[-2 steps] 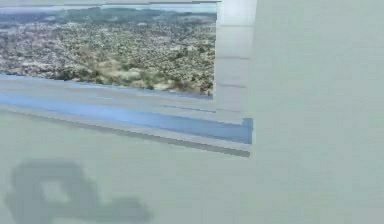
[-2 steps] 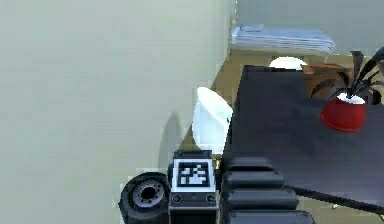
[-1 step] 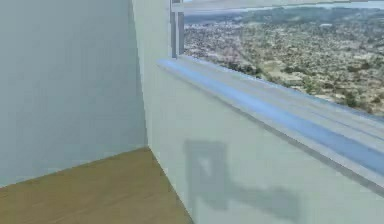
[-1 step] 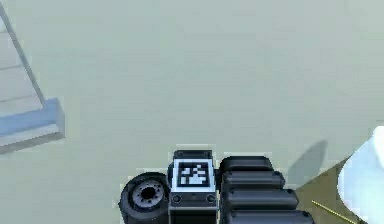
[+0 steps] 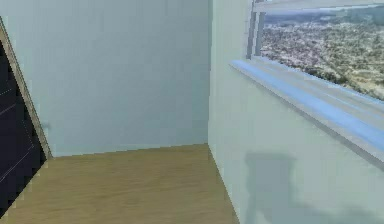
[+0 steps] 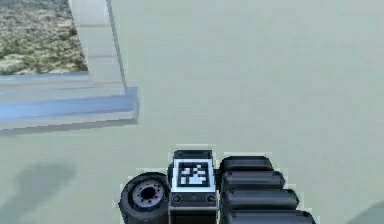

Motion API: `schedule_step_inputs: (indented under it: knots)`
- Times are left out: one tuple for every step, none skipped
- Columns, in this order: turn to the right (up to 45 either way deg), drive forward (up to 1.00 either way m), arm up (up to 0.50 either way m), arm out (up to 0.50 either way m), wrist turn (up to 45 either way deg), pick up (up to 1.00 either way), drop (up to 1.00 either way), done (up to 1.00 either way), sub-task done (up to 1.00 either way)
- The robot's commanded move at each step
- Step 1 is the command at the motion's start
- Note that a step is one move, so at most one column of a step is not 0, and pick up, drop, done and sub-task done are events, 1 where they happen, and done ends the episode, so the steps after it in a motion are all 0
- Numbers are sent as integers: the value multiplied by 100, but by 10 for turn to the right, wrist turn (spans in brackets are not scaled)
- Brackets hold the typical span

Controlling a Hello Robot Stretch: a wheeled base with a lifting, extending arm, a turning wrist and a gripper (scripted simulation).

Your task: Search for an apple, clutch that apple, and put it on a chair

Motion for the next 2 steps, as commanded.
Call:
schedule_step_inputs:
  knots:
    - [-30,0,0,0,0,0,0,0,0]
    - [450,0,0,0,0,0,0,0,0]
